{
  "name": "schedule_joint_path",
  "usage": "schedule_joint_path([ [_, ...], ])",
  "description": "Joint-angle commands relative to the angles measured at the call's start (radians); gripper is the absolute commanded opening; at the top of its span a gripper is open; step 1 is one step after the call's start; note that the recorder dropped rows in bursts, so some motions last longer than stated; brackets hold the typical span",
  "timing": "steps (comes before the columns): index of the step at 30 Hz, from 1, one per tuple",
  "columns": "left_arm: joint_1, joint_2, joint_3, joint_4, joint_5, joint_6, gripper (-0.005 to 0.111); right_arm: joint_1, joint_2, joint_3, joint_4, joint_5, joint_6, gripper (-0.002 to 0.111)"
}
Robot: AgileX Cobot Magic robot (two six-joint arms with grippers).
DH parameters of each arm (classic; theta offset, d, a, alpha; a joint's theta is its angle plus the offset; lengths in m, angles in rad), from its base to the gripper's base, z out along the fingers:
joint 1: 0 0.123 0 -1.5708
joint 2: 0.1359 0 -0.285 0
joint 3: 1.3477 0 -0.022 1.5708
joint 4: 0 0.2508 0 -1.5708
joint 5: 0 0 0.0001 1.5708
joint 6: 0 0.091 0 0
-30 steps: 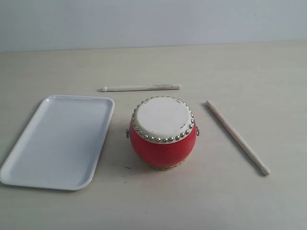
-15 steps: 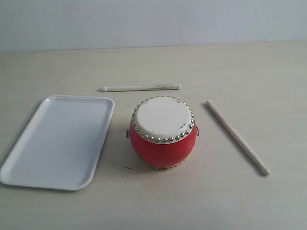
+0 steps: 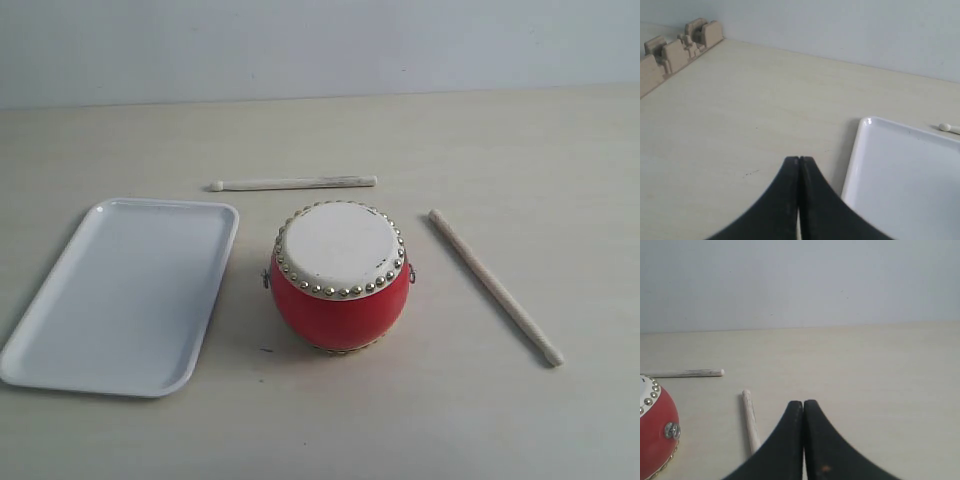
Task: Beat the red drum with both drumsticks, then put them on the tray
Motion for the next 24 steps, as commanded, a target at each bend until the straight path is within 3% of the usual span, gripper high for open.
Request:
schedule_joint_path([
  [1,0.003,-0.006,0.003,-0.009,0.0,0.0,0.0,-0.004,-0.005,0.005,0.006,-0.021,0.0,0.0],
  [18,0.003,-0.006,0.003,-0.009,0.0,0.0,0.0,-0.004,-0.005,0.005,-0.02,-0.029,-0.033,0.0],
  [24,0.003,-0.006,0.003,-0.009,0.0,0.0,0.0,-0.004,-0.005,0.005,-0.039,-0.153,-0.061,0.0],
])
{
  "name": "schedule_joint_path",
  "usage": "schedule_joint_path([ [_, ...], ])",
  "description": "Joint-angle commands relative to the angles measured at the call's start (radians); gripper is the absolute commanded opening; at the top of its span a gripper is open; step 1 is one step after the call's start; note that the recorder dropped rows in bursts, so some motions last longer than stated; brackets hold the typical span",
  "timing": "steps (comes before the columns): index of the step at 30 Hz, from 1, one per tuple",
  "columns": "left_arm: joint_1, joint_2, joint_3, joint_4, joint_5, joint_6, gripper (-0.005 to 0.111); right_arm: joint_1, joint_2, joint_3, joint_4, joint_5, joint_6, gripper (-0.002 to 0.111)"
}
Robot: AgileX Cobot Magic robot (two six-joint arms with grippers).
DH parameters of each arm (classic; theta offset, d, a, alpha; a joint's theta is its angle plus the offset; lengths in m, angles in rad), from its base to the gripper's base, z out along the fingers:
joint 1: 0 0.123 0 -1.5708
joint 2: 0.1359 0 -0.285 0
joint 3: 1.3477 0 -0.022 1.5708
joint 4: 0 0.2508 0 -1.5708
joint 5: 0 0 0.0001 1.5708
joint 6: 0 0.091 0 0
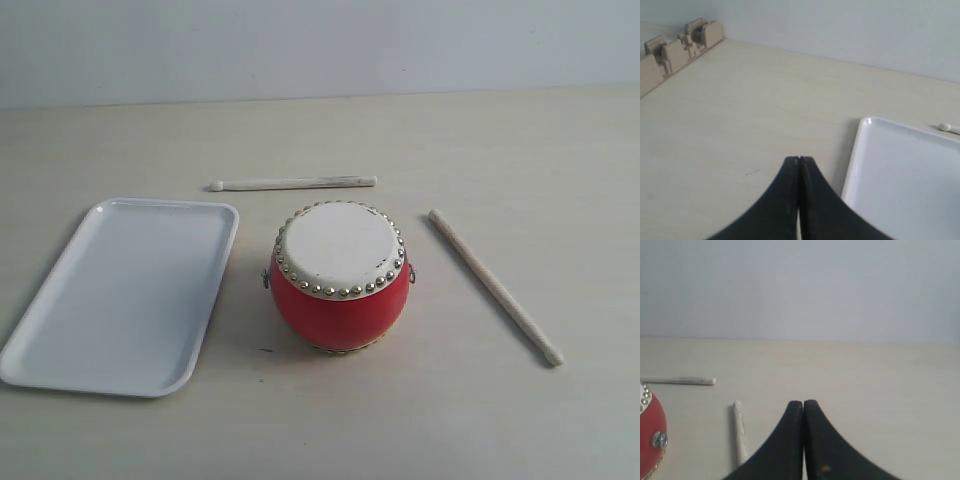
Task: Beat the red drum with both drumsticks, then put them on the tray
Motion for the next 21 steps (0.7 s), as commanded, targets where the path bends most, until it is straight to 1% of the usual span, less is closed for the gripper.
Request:
schedule_joint_path([
  [1,0.003,-0.006,0.003,-0.009,0.0,0.0,0.0,-0.004,-0.005,0.005,-0.007,-0.138,-0.008,0.0],
  [5,0.003,-0.006,0.003,-0.009,0.0,0.0,0.0,-0.004,-0.005,0.005,0.103,-0.196,0.102,0.0],
  [7,0.003,-0.006,0.003,-0.009,0.0,0.0,0.0,-0.004,-0.005,0.005,0.123,-0.244,0.113,0.0],
  [10,0.003,-0.006,0.003,-0.009,0.0,0.0,0.0,-0.004,-0.005,0.005,0.136,-0.375,0.115,0.0],
  [15,0.003,-0.006,0.003,-0.009,0.0,0.0,0.0,-0.004,-0.005,0.005,0.222,-0.621,0.172,0.0],
  [18,0.003,-0.006,0.003,-0.009,0.0,0.0,0.0,-0.004,-0.005,0.005,0.222,-0.714,0.189,0.0],
  [21,0.003,-0.006,0.003,-0.009,0.0,0.0,0.0,-0.004,-0.005,0.005,0.219,-0.758,0.231,0.0],
])
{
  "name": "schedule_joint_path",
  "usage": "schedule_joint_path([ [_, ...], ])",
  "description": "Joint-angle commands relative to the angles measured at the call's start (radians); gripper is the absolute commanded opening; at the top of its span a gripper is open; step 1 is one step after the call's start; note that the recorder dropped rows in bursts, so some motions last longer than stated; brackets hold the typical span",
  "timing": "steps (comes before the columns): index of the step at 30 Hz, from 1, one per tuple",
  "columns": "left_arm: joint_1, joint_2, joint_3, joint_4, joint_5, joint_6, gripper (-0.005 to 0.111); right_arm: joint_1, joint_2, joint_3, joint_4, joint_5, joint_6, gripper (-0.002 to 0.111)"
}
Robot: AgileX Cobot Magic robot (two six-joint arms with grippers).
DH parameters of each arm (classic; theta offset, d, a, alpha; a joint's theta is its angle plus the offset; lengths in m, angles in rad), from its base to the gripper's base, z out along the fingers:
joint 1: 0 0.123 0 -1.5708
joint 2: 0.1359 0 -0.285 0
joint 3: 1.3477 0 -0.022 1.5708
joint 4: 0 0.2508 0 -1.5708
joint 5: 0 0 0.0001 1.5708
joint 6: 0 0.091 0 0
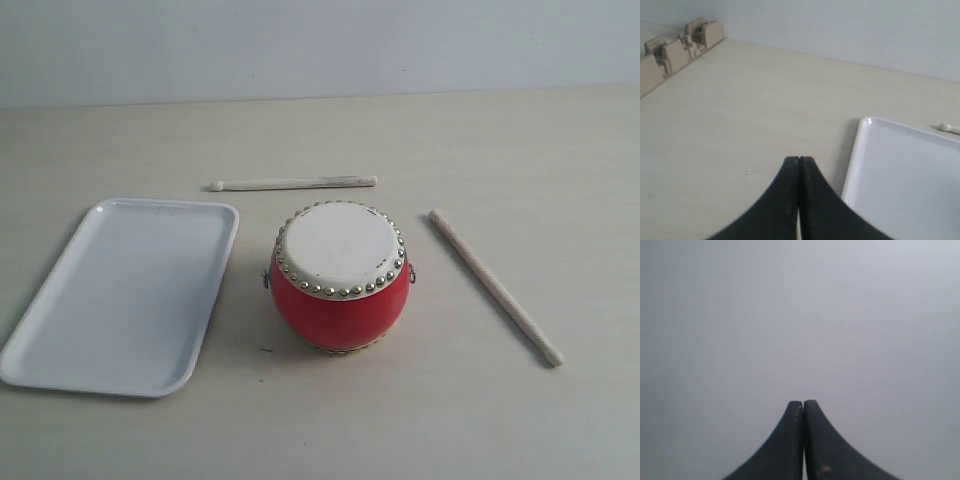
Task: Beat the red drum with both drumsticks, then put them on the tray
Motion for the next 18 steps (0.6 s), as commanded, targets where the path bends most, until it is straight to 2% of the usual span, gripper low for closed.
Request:
schedule_joint_path([
  [1,0.003,-0.006,0.003,-0.009,0.0,0.0,0.0,-0.004,-0.005,-0.002,0.001,-0.095,0.052,0.0],
  [7,0.003,-0.006,0.003,-0.009,0.0,0.0,0.0,-0.004,0.055,-0.08,-0.077,-0.129,0.089,0.0],
  [13,0.003,-0.006,0.003,-0.009,0.0,0.0,0.0,-0.004,0.263,-0.218,-0.092,-0.129,0.121,0.0],
  [18,0.003,-0.006,0.003,-0.009,0.0,0.0,0.0,-0.004,0.528,-0.359,-0.305,0.017,0.179,0.0],
])
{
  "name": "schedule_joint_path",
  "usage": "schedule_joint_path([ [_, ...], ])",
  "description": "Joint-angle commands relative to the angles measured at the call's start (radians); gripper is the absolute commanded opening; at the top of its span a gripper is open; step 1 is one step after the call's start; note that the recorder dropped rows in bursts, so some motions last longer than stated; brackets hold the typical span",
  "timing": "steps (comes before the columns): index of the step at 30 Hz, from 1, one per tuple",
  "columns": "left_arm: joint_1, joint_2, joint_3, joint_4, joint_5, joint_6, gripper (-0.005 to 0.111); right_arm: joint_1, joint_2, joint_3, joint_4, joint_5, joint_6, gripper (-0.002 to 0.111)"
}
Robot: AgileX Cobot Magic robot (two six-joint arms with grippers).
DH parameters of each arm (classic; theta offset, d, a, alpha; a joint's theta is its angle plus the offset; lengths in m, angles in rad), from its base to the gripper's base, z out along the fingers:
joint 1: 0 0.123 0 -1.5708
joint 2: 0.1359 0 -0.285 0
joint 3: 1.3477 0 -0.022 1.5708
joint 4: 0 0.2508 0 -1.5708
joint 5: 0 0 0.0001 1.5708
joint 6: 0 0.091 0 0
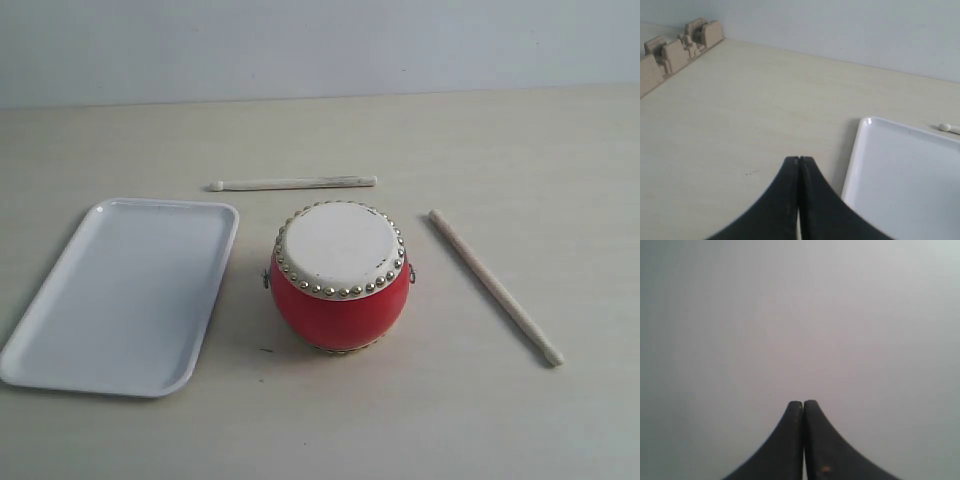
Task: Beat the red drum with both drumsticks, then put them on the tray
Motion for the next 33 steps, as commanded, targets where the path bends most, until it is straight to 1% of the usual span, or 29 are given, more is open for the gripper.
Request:
schedule_joint_path([
  [1,0.003,-0.006,0.003,-0.009,0.0,0.0,0.0,-0.004,0.251,-0.136,-0.201,0.162,0.062,0.0],
  [4,0.003,-0.006,0.003,-0.009,0.0,0.0,0.0,-0.004,0.428,-0.222,-0.226,0.23,0.077,0.0],
  [9,0.003,-0.006,0.003,-0.009,0.0,0.0,0.0,-0.004,0.735,-0.358,-0.226,0.249,0.075,0.0],
  [12,0.003,-0.006,0.003,-0.009,0.0,0.0,0.0,-0.004,0.888,-0.445,-0.226,0.297,0.04,0.0],
  [17,0.003,-0.006,0.003,-0.009,0.0,0.0,0.0,-0.004,1.08,-0.603,-0.226,0.446,-0.053,0.0],
  [23,0.003,-0.006,0.003,-0.009,0.0,0.0,0.0,-0.004,1.156,-0.753,-0.226,0.636,-0.063,0.0],
  [27,0.003,-0.006,0.003,-0.009,0.0,0.0,0.0,-0.004,1.152,-0.81,-0.226,0.722,-0.118,0.0],
  [33,0.003,-0.006,0.003,-0.009,0.0,0.0,0.0,-0.004,1.123,-0.875,-0.226,0.9,-0.153,0.0],
])
